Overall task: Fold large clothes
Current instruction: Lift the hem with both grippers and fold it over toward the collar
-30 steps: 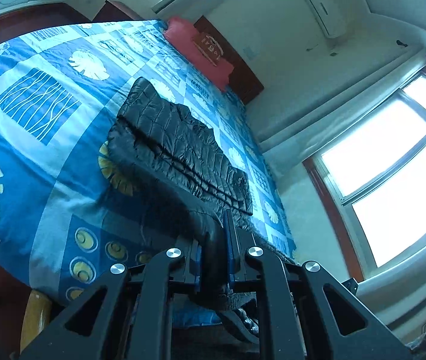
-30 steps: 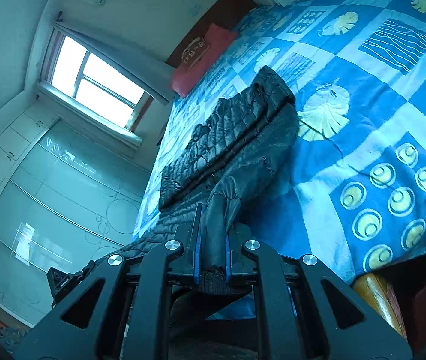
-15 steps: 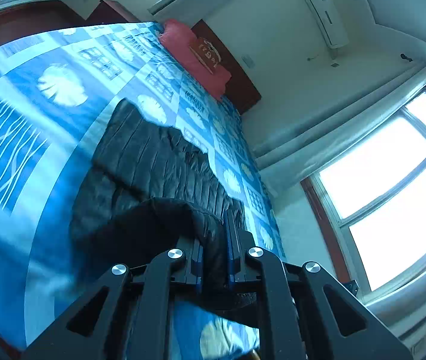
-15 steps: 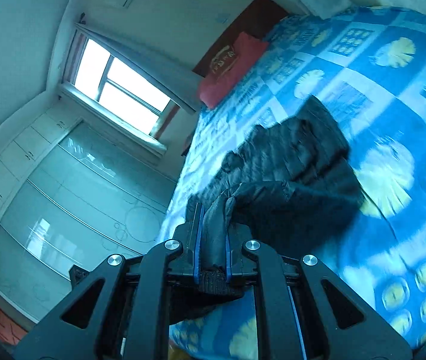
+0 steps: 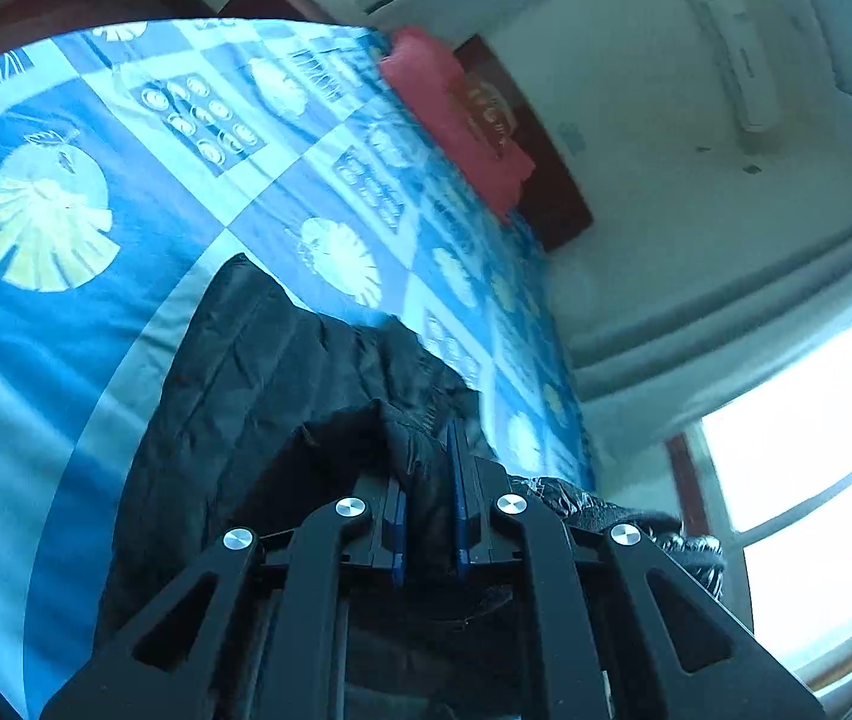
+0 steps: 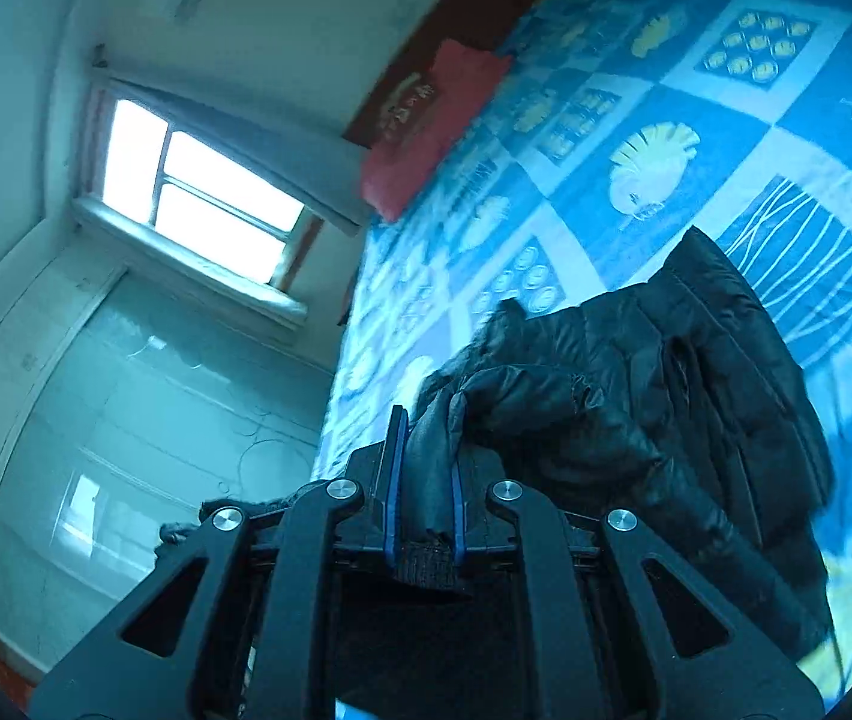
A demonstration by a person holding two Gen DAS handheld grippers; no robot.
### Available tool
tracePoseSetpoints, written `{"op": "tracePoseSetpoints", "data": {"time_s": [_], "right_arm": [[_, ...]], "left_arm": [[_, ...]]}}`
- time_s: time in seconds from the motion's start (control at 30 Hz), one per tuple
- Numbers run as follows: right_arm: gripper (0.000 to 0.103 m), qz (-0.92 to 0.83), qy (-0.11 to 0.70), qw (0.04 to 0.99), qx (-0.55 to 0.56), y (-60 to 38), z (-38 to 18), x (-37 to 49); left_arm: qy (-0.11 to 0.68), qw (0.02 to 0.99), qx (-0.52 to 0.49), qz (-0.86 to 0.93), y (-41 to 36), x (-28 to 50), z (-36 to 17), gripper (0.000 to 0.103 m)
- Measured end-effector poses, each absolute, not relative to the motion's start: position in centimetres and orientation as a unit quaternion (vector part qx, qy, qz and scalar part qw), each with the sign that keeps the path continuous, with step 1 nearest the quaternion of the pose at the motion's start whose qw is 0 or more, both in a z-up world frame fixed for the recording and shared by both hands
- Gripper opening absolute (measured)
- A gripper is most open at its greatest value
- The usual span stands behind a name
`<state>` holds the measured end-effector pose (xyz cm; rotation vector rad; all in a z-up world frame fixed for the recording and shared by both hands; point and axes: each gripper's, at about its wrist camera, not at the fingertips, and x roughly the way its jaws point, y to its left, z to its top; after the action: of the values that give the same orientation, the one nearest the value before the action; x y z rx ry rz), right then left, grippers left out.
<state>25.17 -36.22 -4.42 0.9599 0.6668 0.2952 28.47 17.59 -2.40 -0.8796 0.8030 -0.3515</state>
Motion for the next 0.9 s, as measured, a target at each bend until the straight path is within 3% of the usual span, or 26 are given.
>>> {"op": "tracePoseSetpoints", "data": {"time_s": [0.3, 0.43, 0.53, 0.63, 0.7, 0.9], "right_arm": [[0.012, 0.076, 0.386, 0.798, 0.457, -36.3, -14.8, 31.2], [0.013, 0.083, 0.38, 0.8, 0.457, -36.2, -15.4, 31.1], [0.02, 0.093, 0.374, 0.804, 0.453, -36.2, -14.8, 30.7], [0.03, 0.1, 0.363, 0.806, 0.458, -36.6, -13.9, 30.1], [0.054, 0.107, 0.352, 0.808, 0.46, -36.8, -13.1, 29.5], [0.056, 0.116, 0.35, 0.824, 0.43, -37.2, -11.1, 27.7]], "left_arm": [[0.441, 0.793, -0.405, -0.114, 16.7, 34.5, -10.8, 0.011], [0.444, 0.789, -0.406, -0.123, 16.8, 34.5, -11.7, 0.012], [0.442, 0.784, -0.415, -0.131, 17.3, 33.9, -11.1, 0.017], [0.434, 0.781, -0.427, -0.137, 17.4, 33.8, -10.1, 0.035], [0.425, 0.784, -0.428, -0.145, 17.4, 33.5, -8.7, 0.064], [0.4, 0.803, -0.404, -0.18, 16.5, 32.7, -4.8, 0.076]]}}
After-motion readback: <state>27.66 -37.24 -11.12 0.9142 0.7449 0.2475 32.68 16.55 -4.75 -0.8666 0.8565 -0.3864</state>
